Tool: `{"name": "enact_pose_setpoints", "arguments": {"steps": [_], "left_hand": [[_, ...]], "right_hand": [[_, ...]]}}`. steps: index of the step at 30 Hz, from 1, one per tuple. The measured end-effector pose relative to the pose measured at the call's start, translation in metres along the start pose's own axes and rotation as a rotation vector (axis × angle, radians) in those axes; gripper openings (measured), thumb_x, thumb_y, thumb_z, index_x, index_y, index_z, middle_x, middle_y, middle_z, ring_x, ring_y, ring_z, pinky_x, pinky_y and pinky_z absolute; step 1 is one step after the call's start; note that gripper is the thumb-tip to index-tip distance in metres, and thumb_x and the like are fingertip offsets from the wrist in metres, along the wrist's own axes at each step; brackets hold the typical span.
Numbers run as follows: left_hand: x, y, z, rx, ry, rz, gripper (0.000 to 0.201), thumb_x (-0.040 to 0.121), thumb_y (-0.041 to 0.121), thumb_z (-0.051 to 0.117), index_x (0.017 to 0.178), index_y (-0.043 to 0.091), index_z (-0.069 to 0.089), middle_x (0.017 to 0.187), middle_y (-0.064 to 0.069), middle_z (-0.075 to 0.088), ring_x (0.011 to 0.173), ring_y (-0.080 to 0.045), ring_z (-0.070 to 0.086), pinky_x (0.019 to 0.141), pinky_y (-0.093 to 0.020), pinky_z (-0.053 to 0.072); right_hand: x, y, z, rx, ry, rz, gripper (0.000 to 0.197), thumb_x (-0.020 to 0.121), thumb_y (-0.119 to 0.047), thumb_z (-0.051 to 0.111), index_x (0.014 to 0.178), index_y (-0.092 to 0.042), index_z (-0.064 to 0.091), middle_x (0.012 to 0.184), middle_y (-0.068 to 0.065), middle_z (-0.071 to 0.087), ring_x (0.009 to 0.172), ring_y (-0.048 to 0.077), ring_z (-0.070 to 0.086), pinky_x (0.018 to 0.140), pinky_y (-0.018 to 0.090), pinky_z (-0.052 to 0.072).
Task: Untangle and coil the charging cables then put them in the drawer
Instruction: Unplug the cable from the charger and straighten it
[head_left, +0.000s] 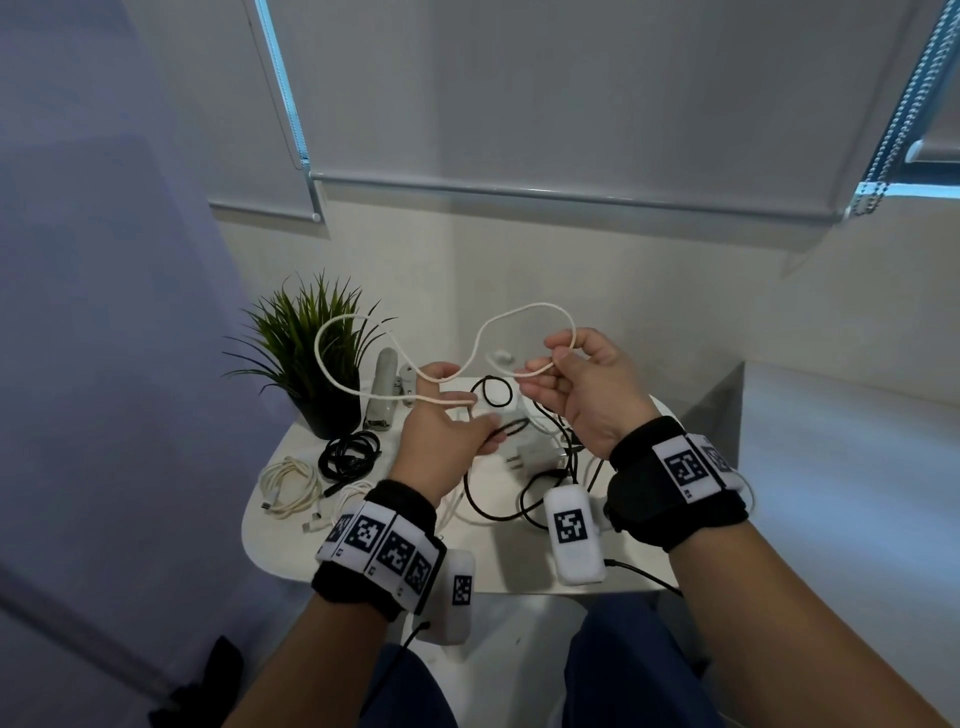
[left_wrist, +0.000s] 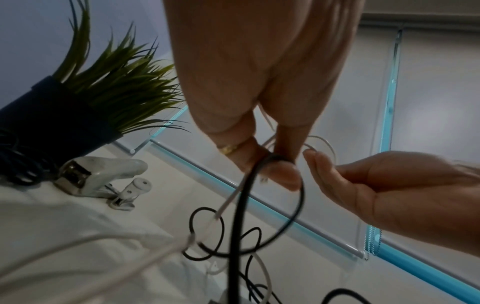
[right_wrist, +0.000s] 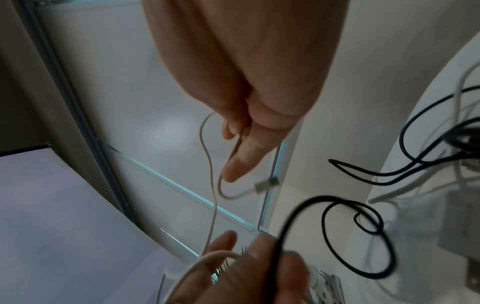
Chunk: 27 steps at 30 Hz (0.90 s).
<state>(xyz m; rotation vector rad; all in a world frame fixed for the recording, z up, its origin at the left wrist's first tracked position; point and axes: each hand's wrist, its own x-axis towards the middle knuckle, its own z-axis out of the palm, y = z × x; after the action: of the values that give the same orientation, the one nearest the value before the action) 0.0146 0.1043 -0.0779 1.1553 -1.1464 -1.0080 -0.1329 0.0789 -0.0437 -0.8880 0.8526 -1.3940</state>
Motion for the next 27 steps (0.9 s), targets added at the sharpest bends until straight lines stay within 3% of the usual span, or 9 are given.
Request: {"name": "enact_pose_setpoints", "arguments": {"steps": [3,7,10,14,18,20,23,25,27], "left_hand": [[-0.003,-0.003,0.000,0.137,-0.132,-0.107,0.060,0.075,-0.007,0.071,0.115,0.026,0.041,0.105,-0.009,0.053,0.069,-0.029,0.065,0.055,-0.023,0.055],[0.001,-0.006,-0.004,0.269,-0.257,-0.253,0.037,0.085,0.011,0.069,0.117,0.010,0.051,0.093,-0.010,0.061,0.073,-0.022,0.063,0.069,-0.033,0.053],[0.007,0.000,-0.016,0.575,-0.318,-0.184,0.027,0.086,0.034,0.066,0.088,0.008,0.068,0.080,-0.006,0.065,0.074,-0.017,0.061,0.085,-0.040,0.052],[0.006,0.021,-0.023,0.711,-0.236,-0.048,0.032,0.088,0.038,0.062,0.083,0.009,0.073,0.071,-0.008,0.062,0.080,-0.022,0.061,0.080,-0.033,0.050],[0.012,0.034,-0.020,0.623,-0.020,0.226,0.013,0.083,0.049,0.056,0.079,0.041,0.065,0.073,0.019,0.066,0.092,-0.020,0.063,0.087,-0.042,0.050],[0.011,0.039,-0.014,0.529,-0.003,0.323,0.013,0.088,0.040,0.055,0.097,0.046,0.062,0.089,0.025,0.065,0.085,-0.011,0.064,0.080,-0.038,0.053],[0.011,0.045,-0.004,0.425,-0.052,0.376,0.031,0.094,0.019,0.055,0.124,0.027,0.057,0.108,0.022,0.059,0.073,0.000,0.063,0.068,-0.022,0.054],[0.015,0.044,0.000,0.404,-0.104,0.358,0.028,0.094,0.016,0.056,0.120,0.024,0.059,0.104,0.021,0.061,0.071,-0.002,0.064,0.066,-0.024,0.054],[0.017,0.040,0.002,0.370,-0.113,0.318,0.015,0.092,0.013,0.058,0.102,0.022,0.064,0.089,0.010,0.066,0.065,-0.005,0.063,0.066,-0.028,0.054]], "right_hand": [[0.003,-0.001,0.000,0.083,0.043,-0.029,0.020,0.100,-0.001,0.037,0.089,-0.007,0.052,0.075,0.017,0.060,0.062,0.022,0.070,0.062,0.029,0.059],[0.005,-0.008,0.000,0.053,0.081,-0.074,0.015,0.099,-0.005,0.042,0.090,-0.007,0.054,0.078,0.014,0.061,0.062,0.020,0.070,0.066,0.031,0.060],[0.005,-0.012,-0.004,-0.046,0.109,-0.087,0.015,0.099,-0.011,0.047,0.089,-0.008,0.058,0.074,0.009,0.062,0.060,0.020,0.067,0.061,0.030,0.059],[0.003,-0.017,-0.009,-0.148,0.112,-0.093,0.020,0.098,-0.011,0.046,0.087,-0.008,0.061,0.064,0.005,0.054,0.051,0.018,0.057,0.053,0.028,0.053],[0.001,-0.015,-0.008,-0.253,-0.001,-0.083,0.024,0.098,-0.013,0.046,0.085,-0.010,0.065,0.059,0.002,0.047,0.043,0.012,0.045,0.048,0.025,0.043],[-0.002,-0.014,-0.004,-0.320,-0.077,-0.094,0.025,0.098,-0.014,0.047,0.082,-0.011,0.066,0.056,0.001,0.046,0.041,0.011,0.042,0.046,0.025,0.039],[-0.006,-0.015,0.000,-0.386,-0.163,-0.095,0.026,0.098,-0.016,0.047,0.081,-0.010,0.066,0.053,0.000,0.044,0.039,0.011,0.038,0.043,0.023,0.036],[-0.008,-0.016,0.002,-0.403,-0.198,-0.096,0.027,0.098,-0.017,0.048,0.080,-0.010,0.066,0.052,-0.001,0.043,0.039,0.011,0.036,0.043,0.022,0.035],[-0.009,-0.017,0.002,-0.395,-0.224,-0.101,0.028,0.098,-0.017,0.048,0.078,-0.010,0.067,0.052,-0.001,0.041,0.039,0.010,0.033,0.043,0.023,0.034]]}}
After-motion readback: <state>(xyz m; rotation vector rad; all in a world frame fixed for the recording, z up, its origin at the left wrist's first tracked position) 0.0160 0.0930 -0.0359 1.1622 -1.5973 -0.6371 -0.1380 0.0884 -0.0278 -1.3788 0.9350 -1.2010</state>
